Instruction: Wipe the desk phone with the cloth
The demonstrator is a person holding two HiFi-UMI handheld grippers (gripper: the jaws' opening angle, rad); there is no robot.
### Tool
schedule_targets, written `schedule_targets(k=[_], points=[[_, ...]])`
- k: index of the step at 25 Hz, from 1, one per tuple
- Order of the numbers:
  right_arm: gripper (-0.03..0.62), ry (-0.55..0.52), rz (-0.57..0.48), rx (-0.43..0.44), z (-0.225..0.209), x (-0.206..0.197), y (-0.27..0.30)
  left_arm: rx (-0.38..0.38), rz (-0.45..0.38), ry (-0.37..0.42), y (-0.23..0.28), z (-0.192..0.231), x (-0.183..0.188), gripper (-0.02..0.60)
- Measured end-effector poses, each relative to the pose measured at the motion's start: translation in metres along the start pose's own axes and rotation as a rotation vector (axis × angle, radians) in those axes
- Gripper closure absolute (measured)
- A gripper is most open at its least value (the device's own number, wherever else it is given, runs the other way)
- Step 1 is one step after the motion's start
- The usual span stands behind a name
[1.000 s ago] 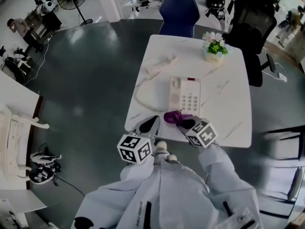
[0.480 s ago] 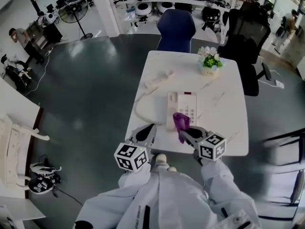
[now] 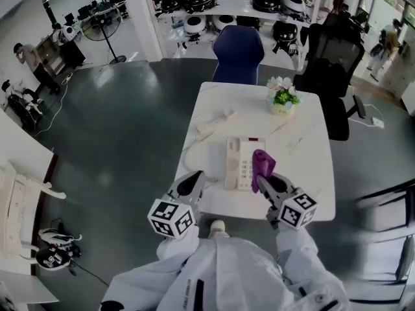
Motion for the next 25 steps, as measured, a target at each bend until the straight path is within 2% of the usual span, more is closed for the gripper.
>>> schedule_targets(k=[11, 25], points=[[0.556, -0.023, -0.092, -0.093, -0.012, 0.024, -0.010, 0.023, -0.060, 0.042, 0.001, 0.008, 0.025, 0.583], [0.557, -0.087, -0.115, -0.181, -0.021, 0.041, -0.003, 0.062, -0.108, 0.086, 0.007, 0.026, 0.045, 0.584]])
Point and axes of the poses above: the fingertips, and each gripper's own axes: y forward along the fingers, z to its left, x out of its top, the point moved 10 cm from there along -y, backward along the fingers, and after that the axes turned 4 degrees about -y, right-handed, at the moved point
